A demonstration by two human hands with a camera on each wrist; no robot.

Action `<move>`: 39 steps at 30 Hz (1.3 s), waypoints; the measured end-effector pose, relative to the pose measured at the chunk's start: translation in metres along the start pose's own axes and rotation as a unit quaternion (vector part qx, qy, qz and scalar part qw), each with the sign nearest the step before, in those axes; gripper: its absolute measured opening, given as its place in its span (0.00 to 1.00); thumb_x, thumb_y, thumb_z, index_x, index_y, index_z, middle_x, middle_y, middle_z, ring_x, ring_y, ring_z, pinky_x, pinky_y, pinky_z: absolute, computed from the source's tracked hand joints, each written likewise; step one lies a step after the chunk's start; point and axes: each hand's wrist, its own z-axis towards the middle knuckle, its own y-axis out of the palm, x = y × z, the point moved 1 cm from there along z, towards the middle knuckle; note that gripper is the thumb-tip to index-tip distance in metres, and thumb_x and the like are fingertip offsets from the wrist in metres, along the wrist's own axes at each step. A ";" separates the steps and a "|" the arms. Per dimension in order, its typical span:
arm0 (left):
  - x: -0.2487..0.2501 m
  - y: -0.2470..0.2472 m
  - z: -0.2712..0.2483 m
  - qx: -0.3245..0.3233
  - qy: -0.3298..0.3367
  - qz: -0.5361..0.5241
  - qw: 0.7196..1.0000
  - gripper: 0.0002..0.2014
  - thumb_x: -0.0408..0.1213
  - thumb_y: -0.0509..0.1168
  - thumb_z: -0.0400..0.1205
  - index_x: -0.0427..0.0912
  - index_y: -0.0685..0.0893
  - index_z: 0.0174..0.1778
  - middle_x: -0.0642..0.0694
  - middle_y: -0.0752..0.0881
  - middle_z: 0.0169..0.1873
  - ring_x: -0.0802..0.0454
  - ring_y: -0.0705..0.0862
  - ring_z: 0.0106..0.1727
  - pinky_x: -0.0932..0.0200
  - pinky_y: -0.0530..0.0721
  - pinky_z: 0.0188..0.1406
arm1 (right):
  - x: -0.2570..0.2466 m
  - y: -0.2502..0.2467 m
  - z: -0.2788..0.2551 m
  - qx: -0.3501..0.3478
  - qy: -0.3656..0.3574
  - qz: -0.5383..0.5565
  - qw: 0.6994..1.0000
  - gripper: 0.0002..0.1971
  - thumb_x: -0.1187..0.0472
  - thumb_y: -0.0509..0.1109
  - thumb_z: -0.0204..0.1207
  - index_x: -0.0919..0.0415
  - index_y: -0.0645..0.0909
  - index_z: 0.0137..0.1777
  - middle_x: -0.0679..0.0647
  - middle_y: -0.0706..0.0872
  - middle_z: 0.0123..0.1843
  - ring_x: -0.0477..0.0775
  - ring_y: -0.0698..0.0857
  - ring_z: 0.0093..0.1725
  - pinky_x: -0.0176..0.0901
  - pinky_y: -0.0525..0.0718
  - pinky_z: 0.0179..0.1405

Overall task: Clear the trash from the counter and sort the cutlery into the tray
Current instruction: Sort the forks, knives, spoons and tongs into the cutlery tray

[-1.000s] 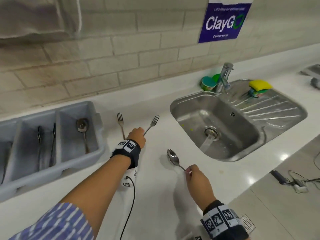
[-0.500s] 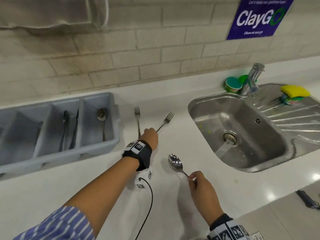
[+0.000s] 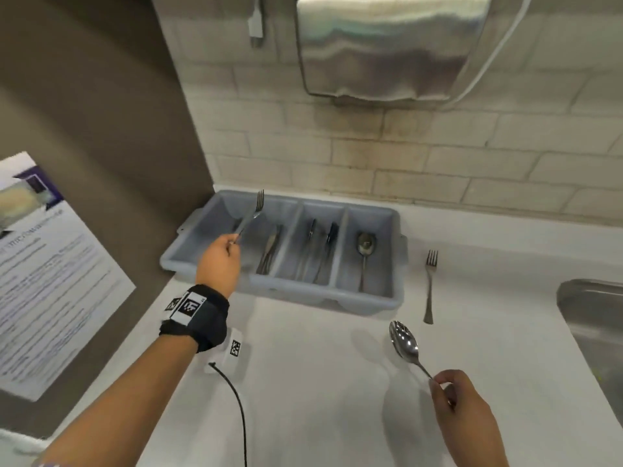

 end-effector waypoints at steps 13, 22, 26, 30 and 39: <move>-0.109 -0.003 0.129 -0.144 -0.035 0.167 0.975 0.18 0.26 0.55 0.81 0.33 0.76 0.67 0.26 0.80 0.63 0.30 0.79 0.63 0.42 0.76 0.68 | -0.067 0.074 0.005 -0.015 -0.033 0.006 0.999 0.13 0.61 0.69 0.75 0.45 0.69 0.37 0.46 0.81 0.29 0.41 0.78 0.27 0.33 0.72 0.22; -0.110 0.004 0.133 -0.209 -0.027 0.131 0.969 0.15 0.30 0.59 0.81 0.39 0.82 0.63 0.34 0.84 0.63 0.35 0.82 0.61 0.48 0.79 0.63 | -0.148 0.065 0.058 0.065 -0.077 0.078 0.992 0.09 0.74 0.62 0.76 0.59 0.77 0.49 0.47 0.82 0.33 0.40 0.82 0.32 0.21 0.73 0.27; -0.112 -0.022 0.099 -0.117 0.071 0.019 0.990 0.19 0.16 0.58 0.74 0.34 0.86 0.55 0.30 0.84 0.58 0.34 0.83 0.57 0.47 0.80 0.62 | -0.171 0.074 0.144 0.030 -0.029 -0.031 0.999 0.13 0.73 0.58 0.78 0.74 0.77 0.60 0.73 0.84 0.58 0.69 0.83 0.58 0.47 0.76 0.47; -0.123 -0.053 0.040 -0.092 0.118 -0.012 0.989 0.18 0.13 0.59 0.74 0.35 0.88 0.47 0.35 0.85 0.55 0.41 0.82 0.58 0.60 0.73 0.65 | -0.166 0.097 0.185 -0.074 -0.017 -0.203 0.976 0.17 0.69 0.54 0.81 0.74 0.75 0.66 0.69 0.80 0.67 0.65 0.78 0.68 0.49 0.74 0.67; -0.128 -0.065 -0.045 -0.140 0.134 -0.065 0.979 0.29 0.16 0.63 0.75 0.63 0.84 0.41 0.69 0.82 0.51 0.77 0.80 0.48 0.91 0.71 0.45 | -0.149 0.083 0.135 0.001 -0.088 -0.045 0.995 0.12 0.74 0.62 0.76 0.71 0.83 0.56 0.61 0.87 0.52 0.59 0.85 0.51 0.30 0.77 0.49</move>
